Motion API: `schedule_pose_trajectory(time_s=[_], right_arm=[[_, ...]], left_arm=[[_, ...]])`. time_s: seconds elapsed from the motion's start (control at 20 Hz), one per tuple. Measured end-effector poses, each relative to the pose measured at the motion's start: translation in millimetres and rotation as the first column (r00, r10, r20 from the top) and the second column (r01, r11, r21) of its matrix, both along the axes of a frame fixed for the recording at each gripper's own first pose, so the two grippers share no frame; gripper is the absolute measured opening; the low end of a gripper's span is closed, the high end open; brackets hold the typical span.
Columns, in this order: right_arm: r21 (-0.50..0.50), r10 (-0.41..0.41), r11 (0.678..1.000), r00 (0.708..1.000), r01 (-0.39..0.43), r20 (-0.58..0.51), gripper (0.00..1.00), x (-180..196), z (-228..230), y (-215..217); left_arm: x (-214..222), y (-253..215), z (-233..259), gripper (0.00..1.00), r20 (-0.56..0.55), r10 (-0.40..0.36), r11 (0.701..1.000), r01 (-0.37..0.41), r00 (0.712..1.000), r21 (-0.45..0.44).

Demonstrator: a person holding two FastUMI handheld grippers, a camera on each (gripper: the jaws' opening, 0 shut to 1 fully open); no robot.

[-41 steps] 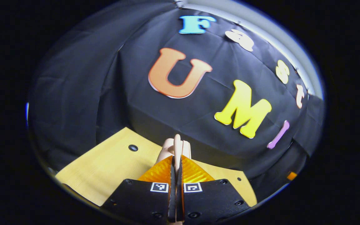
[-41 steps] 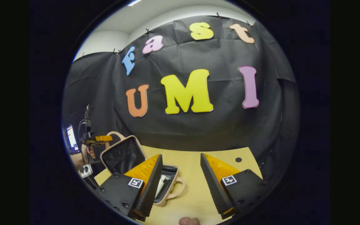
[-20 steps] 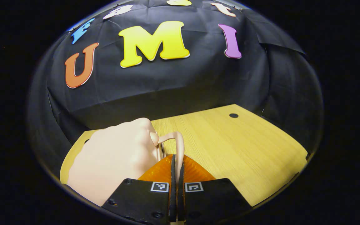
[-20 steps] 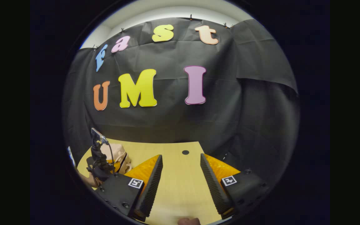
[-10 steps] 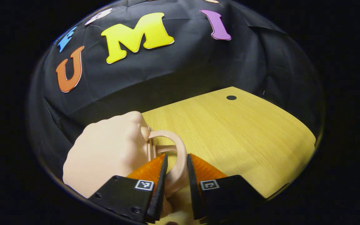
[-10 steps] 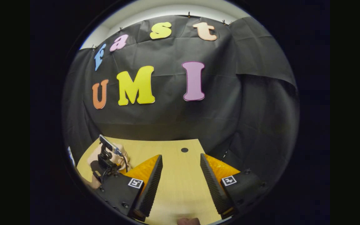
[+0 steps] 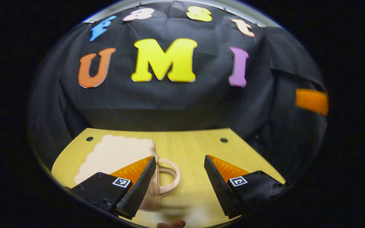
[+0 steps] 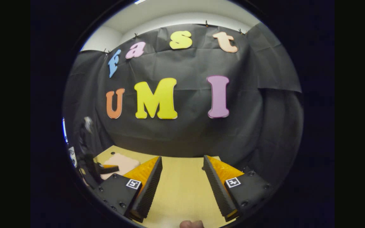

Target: First open the suitcase, pack the skin care products into it, and then close the suitcase.

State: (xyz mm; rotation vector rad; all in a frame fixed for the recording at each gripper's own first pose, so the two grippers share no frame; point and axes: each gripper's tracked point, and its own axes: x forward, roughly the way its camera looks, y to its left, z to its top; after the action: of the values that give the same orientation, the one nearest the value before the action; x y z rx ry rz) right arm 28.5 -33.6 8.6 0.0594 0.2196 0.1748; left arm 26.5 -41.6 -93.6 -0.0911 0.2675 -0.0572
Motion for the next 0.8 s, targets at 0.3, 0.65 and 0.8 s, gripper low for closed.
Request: schedule_pose_trajectory(time_s=[0.3, 0.65, 0.8], right_arm=[[0.028, -0.016, 1.0, 0.988, 0.011, 0.153, 0.78, 13.4, 57.4, 42.3], [0.019, 0.01, 1.0, 0.973, -0.015, 0.23, 0.78, 4.4, 74.0, 84.8], [0.042, 0.001, 0.999, 0.974, -0.011, 0.225, 0.78, 4.5, 75.7, 87.3]], left_arm=[[6.2, 70.9, 118.8, 0.97, 0.265, 0.14, 0.986, -0.159, 0.954, 0.051], [-0.8, 78.3, 133.1, 0.98, 0.291, 0.149, 0.985, -0.168, 0.945, 0.043], [-3.3, 79.5, 134.1, 0.97, 0.297, 0.157, 0.984, -0.176, 0.942, 0.039]])
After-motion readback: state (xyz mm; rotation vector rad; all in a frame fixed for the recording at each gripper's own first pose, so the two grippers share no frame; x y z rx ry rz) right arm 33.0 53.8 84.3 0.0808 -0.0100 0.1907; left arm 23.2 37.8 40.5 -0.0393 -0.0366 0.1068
